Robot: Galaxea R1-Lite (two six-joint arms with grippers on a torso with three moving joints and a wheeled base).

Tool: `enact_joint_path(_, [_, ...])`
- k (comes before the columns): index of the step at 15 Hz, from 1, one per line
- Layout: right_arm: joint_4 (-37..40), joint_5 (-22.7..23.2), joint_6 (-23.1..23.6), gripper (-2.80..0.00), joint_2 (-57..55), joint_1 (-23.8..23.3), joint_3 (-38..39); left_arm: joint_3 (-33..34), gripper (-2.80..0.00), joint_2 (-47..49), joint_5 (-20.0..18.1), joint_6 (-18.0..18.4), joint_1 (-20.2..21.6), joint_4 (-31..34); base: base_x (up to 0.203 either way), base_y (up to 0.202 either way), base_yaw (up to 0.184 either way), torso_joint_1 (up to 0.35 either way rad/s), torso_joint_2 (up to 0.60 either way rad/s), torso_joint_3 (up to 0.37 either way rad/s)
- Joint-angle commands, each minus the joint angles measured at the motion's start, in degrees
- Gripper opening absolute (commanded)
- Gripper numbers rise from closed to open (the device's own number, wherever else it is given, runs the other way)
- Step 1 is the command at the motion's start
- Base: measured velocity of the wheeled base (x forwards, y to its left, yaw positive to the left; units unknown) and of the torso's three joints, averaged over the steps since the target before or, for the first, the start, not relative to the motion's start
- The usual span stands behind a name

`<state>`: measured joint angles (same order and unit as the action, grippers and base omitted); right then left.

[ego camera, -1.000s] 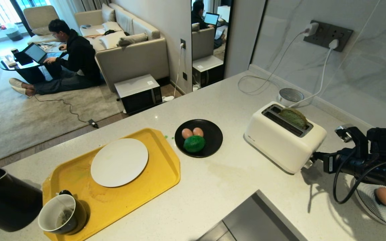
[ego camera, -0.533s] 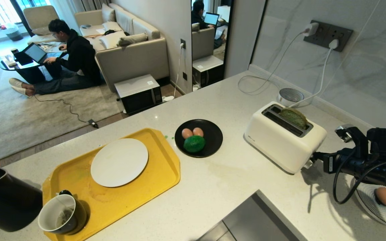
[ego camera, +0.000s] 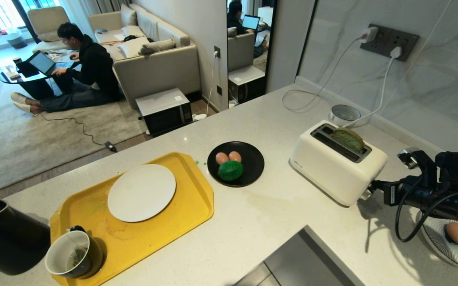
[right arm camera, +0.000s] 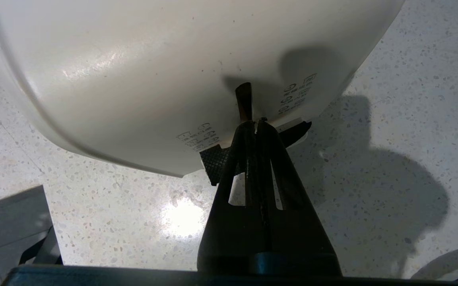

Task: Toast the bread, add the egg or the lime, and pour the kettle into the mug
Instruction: Use a bread toaster

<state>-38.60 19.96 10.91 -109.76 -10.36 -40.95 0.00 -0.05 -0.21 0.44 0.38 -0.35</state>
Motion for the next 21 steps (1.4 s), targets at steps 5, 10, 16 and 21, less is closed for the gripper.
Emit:
enact_joint_path(5, [-0.2,0.1,0.1,-2.80,0.0,0.0,0.0,0.0,-2.80,0.0,0.0,0.0,0.0,0.0,0.000,0.000,0.000,0.000,0.00,0.000])
enact_joint_path(10, [-0.2,0.1,0.1,-2.80,-0.1,0.0,0.0,0.0,-2.80,0.0,0.0,0.0,0.0,0.0,0.000,0.000,0.000,0.000,0.00,0.000])
enact_joint_path(16, [-0.2,0.0,0.1,-2.80,0.0,0.0,0.0,0.0,-2.80,0.0,0.0,0.0,0.1,0.0,0.000,0.000,0.000,0.000,0.00,0.000])
enact_joint_path(21, [-0.2,0.0,0.2,-2.80,0.2,0.0,0.0,0.0,-2.80,0.0,0.0,0.0,0.0,0.0,0.000,0.000,0.000,0.000,0.00,0.000])
